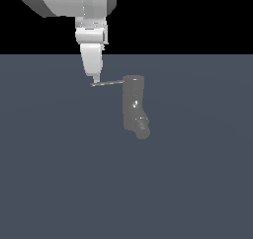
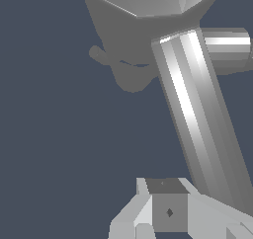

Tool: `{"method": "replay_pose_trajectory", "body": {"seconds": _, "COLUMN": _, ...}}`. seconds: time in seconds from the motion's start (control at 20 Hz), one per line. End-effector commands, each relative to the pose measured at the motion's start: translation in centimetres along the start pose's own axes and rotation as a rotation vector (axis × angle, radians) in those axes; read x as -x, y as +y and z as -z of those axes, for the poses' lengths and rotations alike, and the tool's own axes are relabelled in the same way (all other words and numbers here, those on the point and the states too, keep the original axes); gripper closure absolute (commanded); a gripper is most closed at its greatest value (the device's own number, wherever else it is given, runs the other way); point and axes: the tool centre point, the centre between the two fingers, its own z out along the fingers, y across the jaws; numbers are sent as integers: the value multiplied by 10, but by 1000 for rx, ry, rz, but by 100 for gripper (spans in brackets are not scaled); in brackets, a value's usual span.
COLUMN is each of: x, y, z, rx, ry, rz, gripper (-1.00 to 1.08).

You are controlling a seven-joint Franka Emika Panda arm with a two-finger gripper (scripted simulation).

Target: Turn on the faucet by rotating a designated handle.

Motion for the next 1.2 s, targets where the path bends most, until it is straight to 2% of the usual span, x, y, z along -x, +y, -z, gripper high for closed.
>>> {"method": "replay_pose_trajectory", "body": {"seconds": 0.0, "x": 0, "y": 9, "z": 0, "rx": 4, "ry": 1, "rz": 0, "gripper": 108}}
{"method": "replay_pose_trajectory", "body": {"seconds": 0.65, "x": -1, "y": 45, "z": 0, "rx": 4, "ry": 1, "rz": 0, "gripper": 108}}
{"method": "replay_pose_trajectory", "body": {"seconds": 0.7, "x": -3, "y": 40, "z": 0, "rx": 1, "ry": 0, "rz": -3, "gripper": 108}}
{"method": "replay_pose_trajectory", "body": {"seconds": 1.15, "x": -25, "y": 63, "z": 0, "rx": 1, "ry": 1, "rz": -3, "gripper": 108}}
